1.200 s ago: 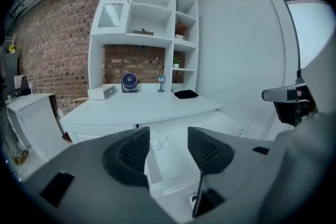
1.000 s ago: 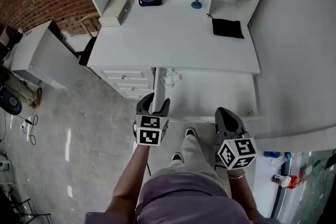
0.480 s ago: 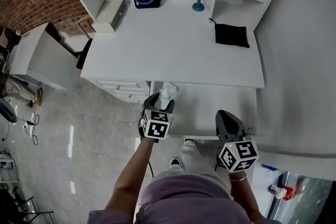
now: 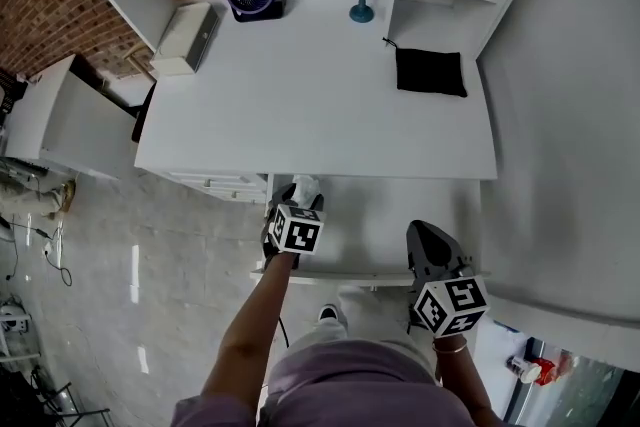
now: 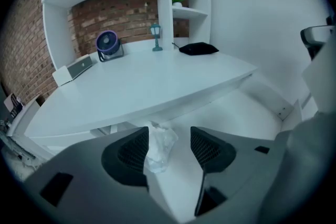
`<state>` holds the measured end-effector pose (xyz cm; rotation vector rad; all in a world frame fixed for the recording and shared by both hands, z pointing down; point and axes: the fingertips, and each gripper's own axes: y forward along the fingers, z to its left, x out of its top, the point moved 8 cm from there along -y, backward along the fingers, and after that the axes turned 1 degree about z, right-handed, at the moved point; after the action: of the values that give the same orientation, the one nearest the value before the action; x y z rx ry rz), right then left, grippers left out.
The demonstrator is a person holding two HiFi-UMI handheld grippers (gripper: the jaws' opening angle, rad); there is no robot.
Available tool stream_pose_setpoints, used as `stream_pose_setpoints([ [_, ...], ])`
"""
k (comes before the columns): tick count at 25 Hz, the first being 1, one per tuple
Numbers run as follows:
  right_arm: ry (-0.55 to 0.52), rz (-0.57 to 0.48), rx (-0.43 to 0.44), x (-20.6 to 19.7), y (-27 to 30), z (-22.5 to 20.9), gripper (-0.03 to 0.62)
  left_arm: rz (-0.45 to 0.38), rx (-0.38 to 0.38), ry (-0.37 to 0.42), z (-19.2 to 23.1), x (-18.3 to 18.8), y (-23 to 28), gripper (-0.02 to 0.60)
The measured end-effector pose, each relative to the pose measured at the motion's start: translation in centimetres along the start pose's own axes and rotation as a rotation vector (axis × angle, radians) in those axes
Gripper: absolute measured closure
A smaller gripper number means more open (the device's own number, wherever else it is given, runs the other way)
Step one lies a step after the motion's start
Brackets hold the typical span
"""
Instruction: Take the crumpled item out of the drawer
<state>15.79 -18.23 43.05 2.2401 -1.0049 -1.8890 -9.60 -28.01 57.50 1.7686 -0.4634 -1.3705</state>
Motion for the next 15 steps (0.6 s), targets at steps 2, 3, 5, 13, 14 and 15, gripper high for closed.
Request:
stream_pose_setpoints([
  [2, 0.005, 0.011, -0.002, -0.1, 0.3, -0.5, 0.591, 0.026, 0.006, -0.010, 0.1, 0.0, 1.1, 0.330],
  [3, 0.009, 0.015, -0.003, -0.1, 0.4, -0.8, 0.591, 0.039, 0.011, -0.015, 0.2, 0.0, 1.6, 0.325],
  [5, 0.016, 0.022, -0.007, -0.1, 0.6, -1.2, 0.591, 0.065, 0.022, -0.024, 0.3, -0.1, 2.5, 0.318],
  [13, 0.037, 0.050, -0.030, -0.4, 1.4, -2.8, 0.591, 0.135, 0.033, -0.062, 1.0, -0.8, 5.9, 0.313],
  [14, 0.039, 0.053, -0.032, -0.4, 1.5, -2.9, 0.591, 0.142, 0.032, -0.072, 1.1, -0.9, 6.2, 0.313],
  [15, 0.040, 0.056, -0.034, -0.4, 1.6, -3.0, 0.591, 0.149, 0.031, -0.083, 1.2, -1.0, 6.5, 0.313],
])
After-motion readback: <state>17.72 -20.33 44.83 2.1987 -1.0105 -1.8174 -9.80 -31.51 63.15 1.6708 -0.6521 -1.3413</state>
